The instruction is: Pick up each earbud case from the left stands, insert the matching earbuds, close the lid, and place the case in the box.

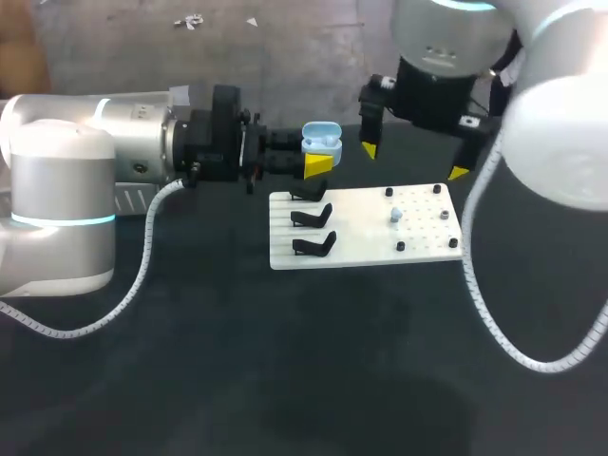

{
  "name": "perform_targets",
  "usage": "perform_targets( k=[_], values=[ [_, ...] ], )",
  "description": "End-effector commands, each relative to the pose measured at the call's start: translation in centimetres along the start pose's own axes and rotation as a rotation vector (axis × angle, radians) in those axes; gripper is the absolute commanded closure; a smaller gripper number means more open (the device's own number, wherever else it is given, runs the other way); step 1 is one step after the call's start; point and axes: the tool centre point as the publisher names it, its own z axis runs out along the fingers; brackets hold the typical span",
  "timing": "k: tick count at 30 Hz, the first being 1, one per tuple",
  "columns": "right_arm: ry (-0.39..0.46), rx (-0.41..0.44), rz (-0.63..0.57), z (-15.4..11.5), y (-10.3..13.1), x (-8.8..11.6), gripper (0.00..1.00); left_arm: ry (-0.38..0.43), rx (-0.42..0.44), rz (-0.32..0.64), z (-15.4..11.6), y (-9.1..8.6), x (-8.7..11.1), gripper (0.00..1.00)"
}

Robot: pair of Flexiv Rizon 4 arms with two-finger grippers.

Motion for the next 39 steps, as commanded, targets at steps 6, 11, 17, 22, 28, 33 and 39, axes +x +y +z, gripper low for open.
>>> perform_targets(
  k=[6,11,17,22,28,33,39],
  values=[
    [-0.019,-0.024,0.001,0.0,-0.4,0.2,0.00,-0.005,-0.003,0.004,0.0,0.0,0.1,1.00],
    [-0.023,-0.047,0.043,0.7,-0.7,-0.2,0.00,-0.005,-0.003,0.004,0.0,0.0,0.1,1.00],
    [-0.055,-0.048,0.074,2.1,-1.5,-1.1,0.00,-0.005,-0.003,0.004,0.0,0.0,0.1,1.00],
    [-0.049,-0.054,0.092,3.3,-1.8,-1.1,0.00,-0.005,-0.003,0.004,0.0,0.0,0.1,1.00],
    [-0.032,-0.056,0.100,5.1,-2.0,-1.3,0.00,-0.005,-0.003,0.004,0.0,0.0,0.1,1.00],
    [-0.010,-0.067,0.110,6.5,-2.2,-1.5,0.00,-0.005,-0.003,0.004,0.0,0.0,0.1,1.00],
    [-0.001,-0.074,0.116,7.9,-2.0,-1.9,0.00,-0.005,-0.003,0.004,0.0,0.0,0.1,1.00]
  ],
)
